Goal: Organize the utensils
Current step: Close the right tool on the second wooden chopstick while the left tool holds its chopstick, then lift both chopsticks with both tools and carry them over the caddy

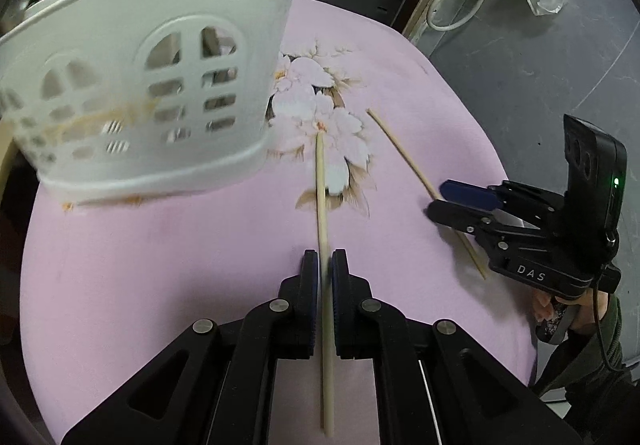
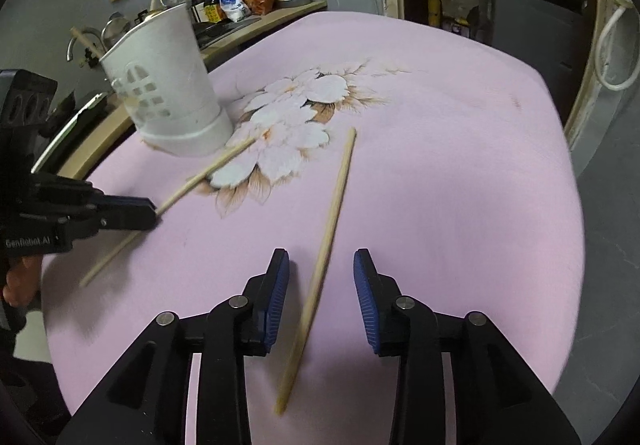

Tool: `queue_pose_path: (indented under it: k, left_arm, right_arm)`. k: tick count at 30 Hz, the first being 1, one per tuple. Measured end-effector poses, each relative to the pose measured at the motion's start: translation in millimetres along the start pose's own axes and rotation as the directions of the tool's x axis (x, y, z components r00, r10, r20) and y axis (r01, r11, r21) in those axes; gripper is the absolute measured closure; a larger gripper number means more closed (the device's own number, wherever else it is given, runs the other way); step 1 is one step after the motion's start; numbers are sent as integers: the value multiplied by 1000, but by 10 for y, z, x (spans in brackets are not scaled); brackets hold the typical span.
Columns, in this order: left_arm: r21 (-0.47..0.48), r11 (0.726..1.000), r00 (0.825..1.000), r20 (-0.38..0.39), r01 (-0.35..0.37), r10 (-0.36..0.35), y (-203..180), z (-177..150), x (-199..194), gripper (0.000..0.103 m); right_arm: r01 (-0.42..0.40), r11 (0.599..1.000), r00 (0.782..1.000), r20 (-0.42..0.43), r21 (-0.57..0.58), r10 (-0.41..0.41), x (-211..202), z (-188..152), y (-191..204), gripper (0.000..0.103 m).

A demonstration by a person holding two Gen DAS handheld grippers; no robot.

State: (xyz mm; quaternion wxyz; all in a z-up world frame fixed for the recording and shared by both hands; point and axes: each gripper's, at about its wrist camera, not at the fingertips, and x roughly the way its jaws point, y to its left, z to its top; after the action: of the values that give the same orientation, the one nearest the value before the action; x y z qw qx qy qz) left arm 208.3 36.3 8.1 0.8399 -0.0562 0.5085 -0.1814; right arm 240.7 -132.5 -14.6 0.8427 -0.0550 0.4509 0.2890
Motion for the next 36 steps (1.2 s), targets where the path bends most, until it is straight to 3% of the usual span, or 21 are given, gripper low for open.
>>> queue_pose_path:
  k: [15,19,23,28,32,36]
  left_arm:
    - [50,998,997,-73,-24,28,6,338,278,98]
    - [59,998,996,-78,-28,32,-29,368,310,98]
    - [64,997,996,-72,-47,52,-72,373,330,100]
    - [11,999,999,-17,-43,43,-78,359,311,101]
    - [-19,1000,997,75,-8,9,-86,297,202,101]
    - [-21,1000,976,217,21,-16,-116,204,-14,101]
  right_arm:
    - [-4,991,996,-89,-137,-8,287,371,6,72]
    - [35,985,994,-100,-169,-53,294,376,68,83]
    - [31,992,993,-112,-119,-45,301,388,36,92]
    - [66,992,990,-120,-104,-78,291,405,80,99]
    - [48,997,998,-38,-61,-51,134,336,100,100]
    - [5,1000,989,150,7,-6,-225,243,158,100]
